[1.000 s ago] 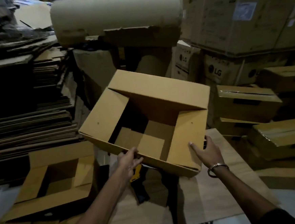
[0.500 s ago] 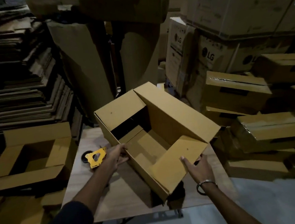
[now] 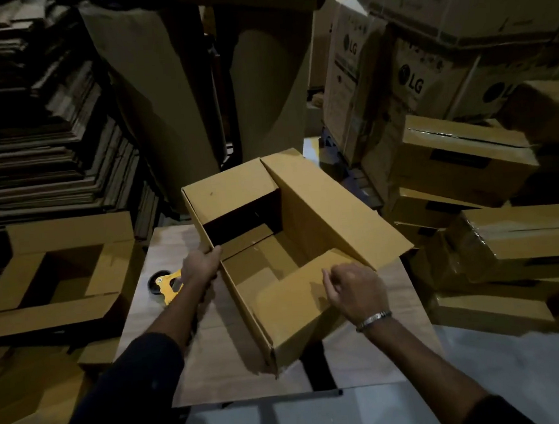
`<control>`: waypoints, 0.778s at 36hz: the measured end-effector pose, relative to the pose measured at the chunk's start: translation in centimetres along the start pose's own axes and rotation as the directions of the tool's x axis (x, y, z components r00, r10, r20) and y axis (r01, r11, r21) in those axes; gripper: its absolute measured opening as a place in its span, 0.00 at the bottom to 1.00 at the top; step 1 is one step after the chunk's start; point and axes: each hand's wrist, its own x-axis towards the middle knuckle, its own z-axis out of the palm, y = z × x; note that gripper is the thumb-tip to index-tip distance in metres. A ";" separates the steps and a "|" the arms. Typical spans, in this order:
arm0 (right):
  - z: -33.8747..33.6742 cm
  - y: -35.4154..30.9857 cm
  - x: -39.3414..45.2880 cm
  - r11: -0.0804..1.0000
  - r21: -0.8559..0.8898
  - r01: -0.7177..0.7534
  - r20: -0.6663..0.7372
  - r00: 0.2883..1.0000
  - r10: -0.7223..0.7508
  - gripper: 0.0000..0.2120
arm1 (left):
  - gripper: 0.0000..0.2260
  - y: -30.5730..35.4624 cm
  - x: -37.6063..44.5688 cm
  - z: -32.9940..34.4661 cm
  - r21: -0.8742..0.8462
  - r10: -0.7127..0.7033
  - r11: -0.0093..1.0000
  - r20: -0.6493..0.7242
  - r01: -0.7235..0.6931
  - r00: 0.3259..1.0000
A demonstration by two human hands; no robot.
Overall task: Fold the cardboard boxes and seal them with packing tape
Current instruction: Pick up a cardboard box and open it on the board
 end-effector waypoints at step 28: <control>4.2 -0.7 0.7 0.998 -0.041 0.036 0.261 0.965 -0.024 0.24 | 0.14 -4.8 -5.4 -6.7 -0.680 -0.152 0.721 0.031 0.132 0.988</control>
